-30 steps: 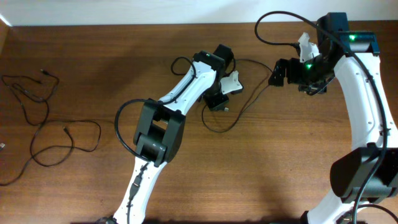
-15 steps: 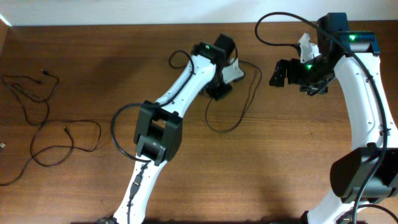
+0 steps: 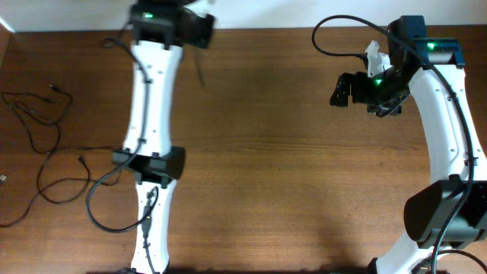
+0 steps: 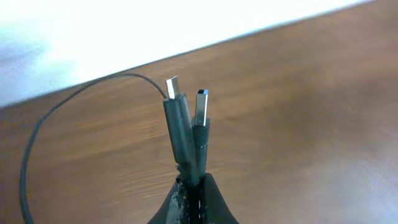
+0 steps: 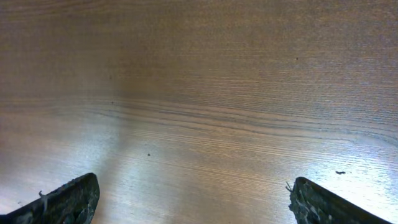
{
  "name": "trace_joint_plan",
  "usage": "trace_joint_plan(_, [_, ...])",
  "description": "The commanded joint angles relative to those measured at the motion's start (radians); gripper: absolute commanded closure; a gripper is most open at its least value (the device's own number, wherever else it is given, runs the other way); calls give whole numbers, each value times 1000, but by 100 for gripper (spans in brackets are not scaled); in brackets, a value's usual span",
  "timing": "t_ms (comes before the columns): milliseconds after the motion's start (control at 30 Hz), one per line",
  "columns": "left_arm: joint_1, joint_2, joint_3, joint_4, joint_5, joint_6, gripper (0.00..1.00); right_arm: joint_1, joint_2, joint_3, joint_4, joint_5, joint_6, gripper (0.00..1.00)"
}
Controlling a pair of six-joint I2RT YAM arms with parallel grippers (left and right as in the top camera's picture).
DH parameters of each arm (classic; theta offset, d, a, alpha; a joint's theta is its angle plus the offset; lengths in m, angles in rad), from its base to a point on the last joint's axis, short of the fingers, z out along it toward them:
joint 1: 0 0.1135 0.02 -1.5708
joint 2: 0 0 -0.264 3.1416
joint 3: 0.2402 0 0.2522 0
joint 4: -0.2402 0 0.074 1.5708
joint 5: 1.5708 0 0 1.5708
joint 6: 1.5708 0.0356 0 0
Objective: Untangle cables
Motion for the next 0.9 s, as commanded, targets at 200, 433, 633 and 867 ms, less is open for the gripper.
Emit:
trace_joint_plan(200, [346,4,-26,94,-33,-276,100,-1,-18,0,0,9,-14,1])
trace_joint_plan(433, [379,18,-214,315,-34,-283,100,-1,-18,0,0,9,-14,1])
trace_joint_plan(633, [393,18,-493,295,-34,-322,91,-1,-18,0,0,9,-14,1])
trace_joint_plan(867, [435,18,-772,456,-34,-346,9,-1,-18,0,0,9,-14,1])
